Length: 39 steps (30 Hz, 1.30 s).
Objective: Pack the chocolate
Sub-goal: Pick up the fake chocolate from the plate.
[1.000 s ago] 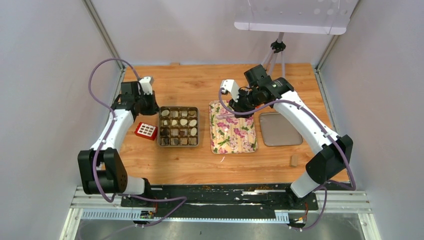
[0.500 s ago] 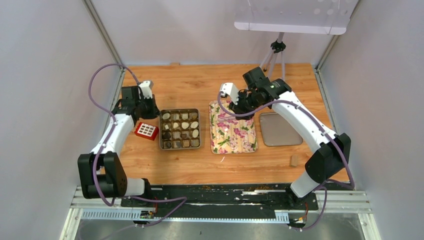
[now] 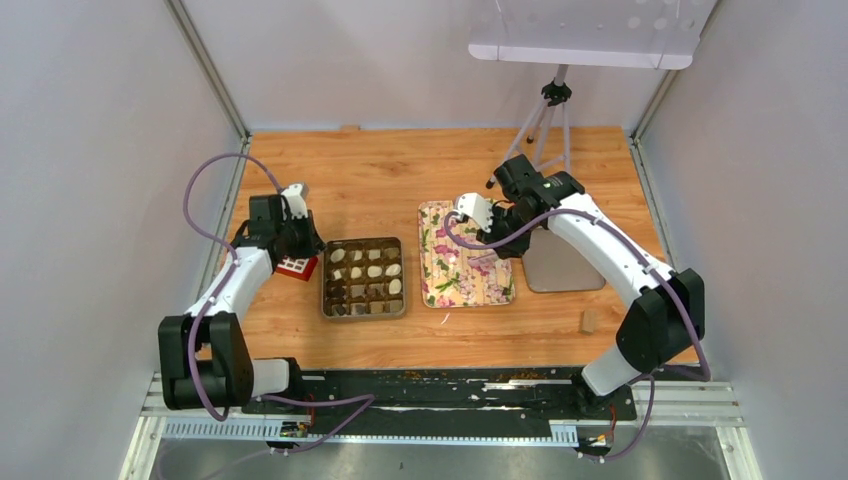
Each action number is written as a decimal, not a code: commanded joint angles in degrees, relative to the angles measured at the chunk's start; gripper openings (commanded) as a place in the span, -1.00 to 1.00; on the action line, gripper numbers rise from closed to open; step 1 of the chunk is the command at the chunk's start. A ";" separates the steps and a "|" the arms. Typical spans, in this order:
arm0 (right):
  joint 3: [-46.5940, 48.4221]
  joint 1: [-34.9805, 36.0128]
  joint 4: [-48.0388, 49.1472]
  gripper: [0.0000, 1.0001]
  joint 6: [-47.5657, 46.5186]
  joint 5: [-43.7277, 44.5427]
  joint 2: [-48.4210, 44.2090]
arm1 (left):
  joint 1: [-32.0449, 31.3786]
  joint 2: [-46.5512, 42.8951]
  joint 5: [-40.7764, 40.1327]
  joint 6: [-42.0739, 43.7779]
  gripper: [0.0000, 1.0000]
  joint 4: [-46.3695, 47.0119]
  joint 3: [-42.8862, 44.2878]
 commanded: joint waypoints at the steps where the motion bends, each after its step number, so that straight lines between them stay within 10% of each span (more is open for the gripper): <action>1: 0.04 -0.76 -1.95 -0.60 -2.98 3.27 -3.17 | -0.33 0.46 1.66 -1.26 -1.00 5.19 -1.11; 15: 1.57 -2.94 -14.11 -0.39 -9.20 4.40 -3.10 | -0.35 4.49 0.66 -1.90 -0.32 4.96 1.40; 39: 1.70 -2.84 -12.69 -0.35 -9.77 6.55 3.38 | -0.30 -0.09 1.08 -3.53 -0.21 5.50 0.21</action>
